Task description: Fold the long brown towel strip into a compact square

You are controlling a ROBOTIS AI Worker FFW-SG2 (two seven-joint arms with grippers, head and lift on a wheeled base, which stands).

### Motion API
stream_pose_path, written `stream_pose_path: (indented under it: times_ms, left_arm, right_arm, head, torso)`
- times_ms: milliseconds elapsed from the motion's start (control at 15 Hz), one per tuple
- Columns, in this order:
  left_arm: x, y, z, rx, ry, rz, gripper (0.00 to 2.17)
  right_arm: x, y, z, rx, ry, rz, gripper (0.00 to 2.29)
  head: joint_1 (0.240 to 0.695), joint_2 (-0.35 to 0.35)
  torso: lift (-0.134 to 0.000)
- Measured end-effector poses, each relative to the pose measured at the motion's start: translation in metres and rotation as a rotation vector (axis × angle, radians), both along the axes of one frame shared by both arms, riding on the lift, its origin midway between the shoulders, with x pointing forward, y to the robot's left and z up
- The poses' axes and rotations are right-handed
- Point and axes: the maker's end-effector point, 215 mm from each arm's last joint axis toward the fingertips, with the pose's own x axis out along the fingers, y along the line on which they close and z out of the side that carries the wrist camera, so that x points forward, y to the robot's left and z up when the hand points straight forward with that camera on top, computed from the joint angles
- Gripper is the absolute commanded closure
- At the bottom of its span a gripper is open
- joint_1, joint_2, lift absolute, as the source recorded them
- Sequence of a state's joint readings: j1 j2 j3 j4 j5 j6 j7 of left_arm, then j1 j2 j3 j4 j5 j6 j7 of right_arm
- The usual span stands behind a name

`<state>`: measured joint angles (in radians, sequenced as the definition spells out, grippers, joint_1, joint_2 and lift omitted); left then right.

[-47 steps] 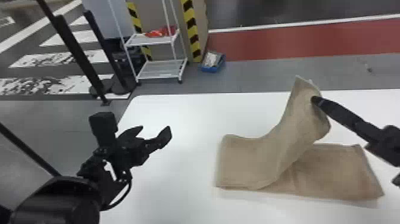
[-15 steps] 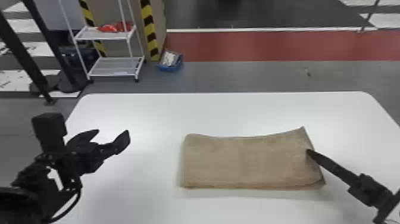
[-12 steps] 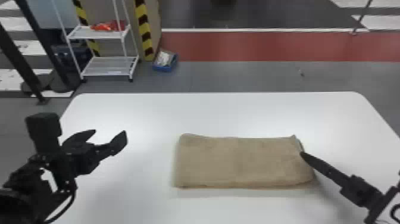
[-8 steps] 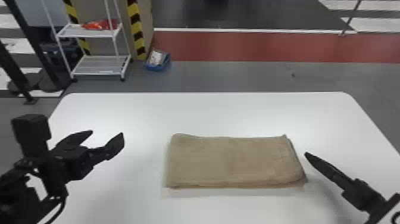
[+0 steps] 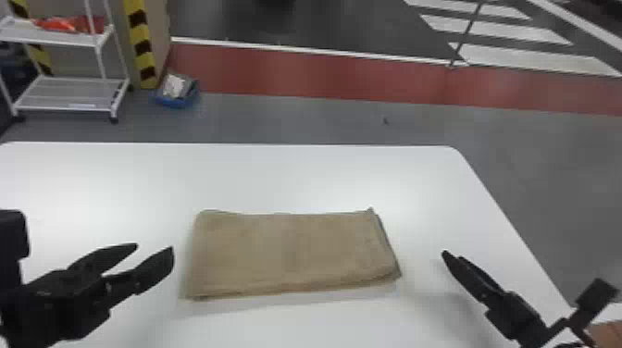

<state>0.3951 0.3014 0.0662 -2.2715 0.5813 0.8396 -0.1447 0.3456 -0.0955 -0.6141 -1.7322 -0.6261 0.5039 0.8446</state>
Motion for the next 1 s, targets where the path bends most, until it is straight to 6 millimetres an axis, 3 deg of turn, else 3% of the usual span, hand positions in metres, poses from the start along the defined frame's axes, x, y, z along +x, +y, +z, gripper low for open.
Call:
stream_pose_path:
  times_ms: [333,467,533,1000]
  left_arm:
    - [-0.024,-0.044,-0.029,0.024,0.093,-0.040,0.42]
    - [-0.027,-0.048,-0.034,0.036,0.102,-0.041,0.45]
    - [-0.028,-0.048,-0.036,0.048,0.108,-0.038,0.60]
    - [-0.033,-0.052,-0.053,0.114,0.123,-0.038,0.60]
  right_arm:
    - [-0.011,-0.004,0.000,-0.038,-0.026,-0.012,0.07]
    - [-0.012,-0.005,0.001,-0.039,-0.029,-0.012,0.08]
    - [-0.012,-0.005,0.002,-0.040,-0.031,-0.011,0.08]
    - [-0.016,-0.003,0.003,-0.037,-0.037,0.002,0.08]
  head:
    - [0.695,-0.350]
    - [0.695,-0.350]
    - [0.695,-0.350]
    - [0.695,-0.350]
  torso:
    - [-0.124]
    - [-0.124]
    - [-0.124]
    - [-0.124]
